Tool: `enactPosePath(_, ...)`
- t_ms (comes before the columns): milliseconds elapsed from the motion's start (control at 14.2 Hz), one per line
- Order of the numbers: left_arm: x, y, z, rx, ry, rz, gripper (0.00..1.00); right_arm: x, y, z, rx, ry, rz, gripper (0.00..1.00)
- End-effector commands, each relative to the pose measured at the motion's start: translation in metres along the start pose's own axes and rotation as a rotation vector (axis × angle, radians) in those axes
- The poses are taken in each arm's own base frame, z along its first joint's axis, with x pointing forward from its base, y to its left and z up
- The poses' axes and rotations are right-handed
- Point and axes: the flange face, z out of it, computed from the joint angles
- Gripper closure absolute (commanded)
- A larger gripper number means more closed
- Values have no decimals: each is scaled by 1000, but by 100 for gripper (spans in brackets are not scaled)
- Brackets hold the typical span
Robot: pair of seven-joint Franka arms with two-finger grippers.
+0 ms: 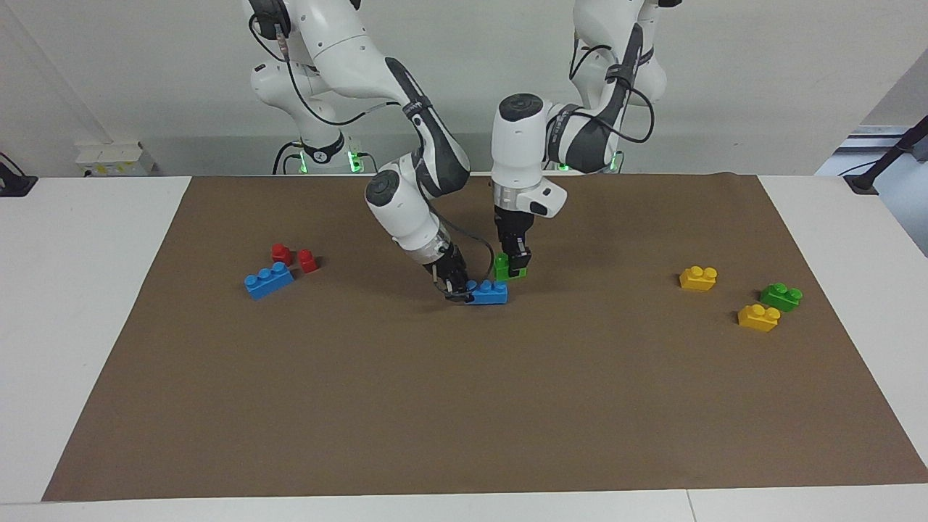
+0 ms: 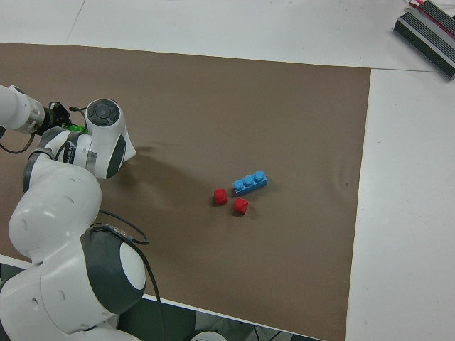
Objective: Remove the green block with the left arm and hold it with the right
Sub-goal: 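Pull green away with the left gripper while the right gripper holds blue, then carry green away with the left gripper while the right gripper carries blue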
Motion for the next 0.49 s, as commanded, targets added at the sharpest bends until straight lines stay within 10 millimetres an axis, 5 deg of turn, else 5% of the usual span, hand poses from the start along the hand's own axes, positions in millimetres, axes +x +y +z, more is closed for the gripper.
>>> enactPosePath(0,45,24,-24,70,-18,86,100,18,-28,-37,-2,-29,-32,100)
enactPosePath(212,110,58,-40,117,-55,209,100,98,-68,-119,-57,-35,-191,100)
enactPosePath(423,168,88,-49,140,-92,330,100,203,-79,-174,-117,-8,-308,100)
